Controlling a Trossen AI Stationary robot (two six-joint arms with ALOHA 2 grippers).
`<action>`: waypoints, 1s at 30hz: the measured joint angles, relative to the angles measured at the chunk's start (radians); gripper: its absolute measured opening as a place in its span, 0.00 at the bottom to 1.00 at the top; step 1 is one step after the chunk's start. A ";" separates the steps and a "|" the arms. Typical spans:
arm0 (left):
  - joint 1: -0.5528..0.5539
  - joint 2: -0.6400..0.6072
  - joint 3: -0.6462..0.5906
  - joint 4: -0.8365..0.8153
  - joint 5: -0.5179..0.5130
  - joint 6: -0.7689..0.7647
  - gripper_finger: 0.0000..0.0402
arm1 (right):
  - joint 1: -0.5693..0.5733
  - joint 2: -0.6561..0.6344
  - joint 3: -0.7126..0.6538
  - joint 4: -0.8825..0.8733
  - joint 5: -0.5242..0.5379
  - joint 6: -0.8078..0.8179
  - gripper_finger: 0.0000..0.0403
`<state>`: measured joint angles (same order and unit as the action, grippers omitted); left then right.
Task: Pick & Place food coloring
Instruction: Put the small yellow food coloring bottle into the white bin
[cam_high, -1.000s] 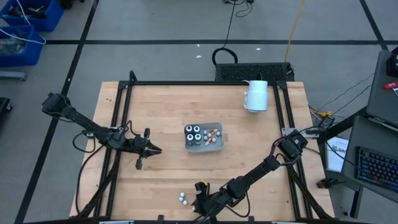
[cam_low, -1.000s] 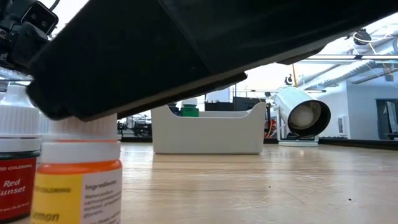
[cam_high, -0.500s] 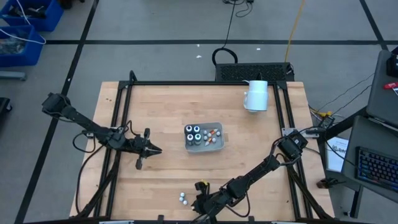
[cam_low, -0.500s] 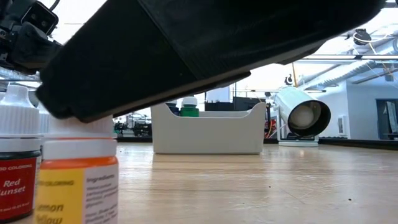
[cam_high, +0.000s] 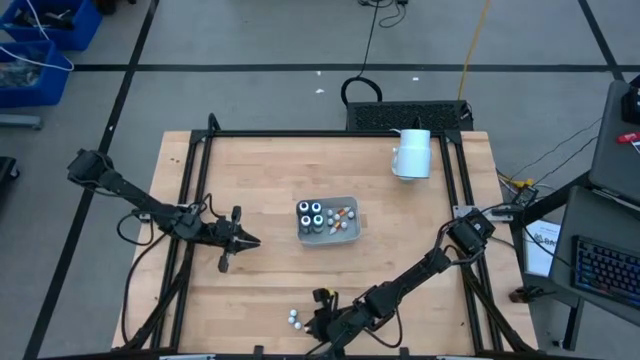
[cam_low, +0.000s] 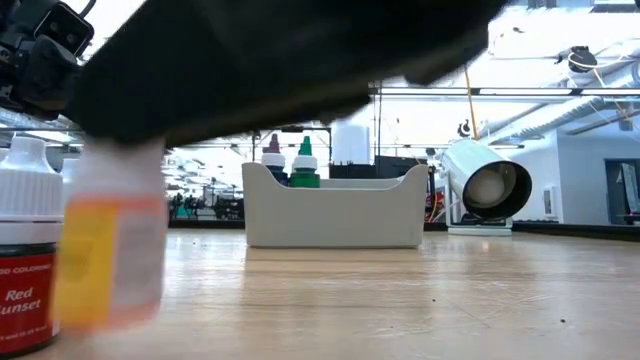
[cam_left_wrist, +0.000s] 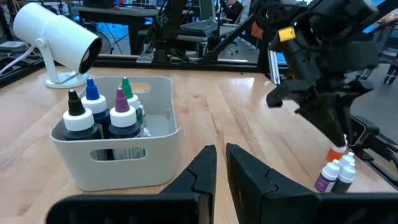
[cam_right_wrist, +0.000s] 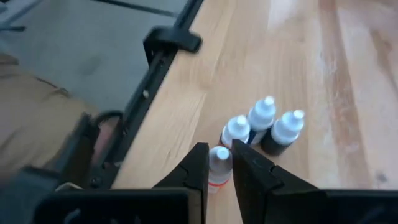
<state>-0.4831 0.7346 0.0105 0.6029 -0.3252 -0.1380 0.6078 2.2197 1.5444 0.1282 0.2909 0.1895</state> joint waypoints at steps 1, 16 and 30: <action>0.000 0.000 0.000 0.000 0.000 0.000 0.10 | -0.003 -0.009 0.000 -0.005 -0.001 -0.001 0.10; 0.000 0.000 0.000 -0.001 -0.022 0.005 0.10 | -0.055 -0.481 0.000 -0.543 0.498 0.002 0.10; 0.000 0.000 0.000 -0.008 -0.024 0.005 0.10 | -0.154 -0.513 -0.095 -0.514 0.305 -0.035 0.10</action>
<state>-0.4831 0.7345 0.0105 0.5950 -0.3495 -0.1329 0.4540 1.7067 1.4491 -0.3854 0.5955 0.1541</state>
